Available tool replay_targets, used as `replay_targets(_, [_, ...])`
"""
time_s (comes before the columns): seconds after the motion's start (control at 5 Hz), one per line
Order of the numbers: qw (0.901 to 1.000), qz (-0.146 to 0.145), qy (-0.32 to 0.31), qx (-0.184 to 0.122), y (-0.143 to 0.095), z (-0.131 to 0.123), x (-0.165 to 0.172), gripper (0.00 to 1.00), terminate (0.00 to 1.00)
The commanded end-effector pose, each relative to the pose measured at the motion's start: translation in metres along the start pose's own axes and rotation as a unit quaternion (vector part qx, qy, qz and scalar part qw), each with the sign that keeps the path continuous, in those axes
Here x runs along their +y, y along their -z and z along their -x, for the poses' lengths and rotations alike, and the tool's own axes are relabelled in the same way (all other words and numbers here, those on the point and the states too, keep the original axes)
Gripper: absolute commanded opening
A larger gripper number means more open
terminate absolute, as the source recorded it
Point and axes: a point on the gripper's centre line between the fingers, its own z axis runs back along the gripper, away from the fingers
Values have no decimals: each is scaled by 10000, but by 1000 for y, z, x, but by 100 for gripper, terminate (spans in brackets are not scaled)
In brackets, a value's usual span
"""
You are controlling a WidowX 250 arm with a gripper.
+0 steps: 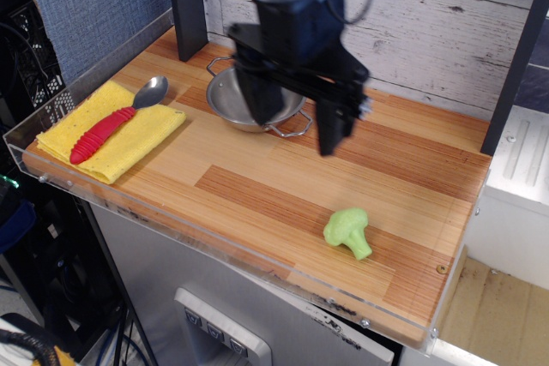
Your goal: Pick up the broccoli from the bowl and place it on the bottom right quarter of the table.
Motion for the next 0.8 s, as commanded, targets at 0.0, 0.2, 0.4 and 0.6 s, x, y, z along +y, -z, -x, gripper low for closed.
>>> replay_targets(0.0, [9991,-137,-202,349,20,-2,25,100,0])
replay_targets(0.2, [9990,-187,-100,402,22,-3,30,100,0])
replay_targets(0.4, [9990,-187,-100,402,22,-3,30,100,0])
replay_targets(0.6, [9990,-187,-100,402,22,-3,30,100,0])
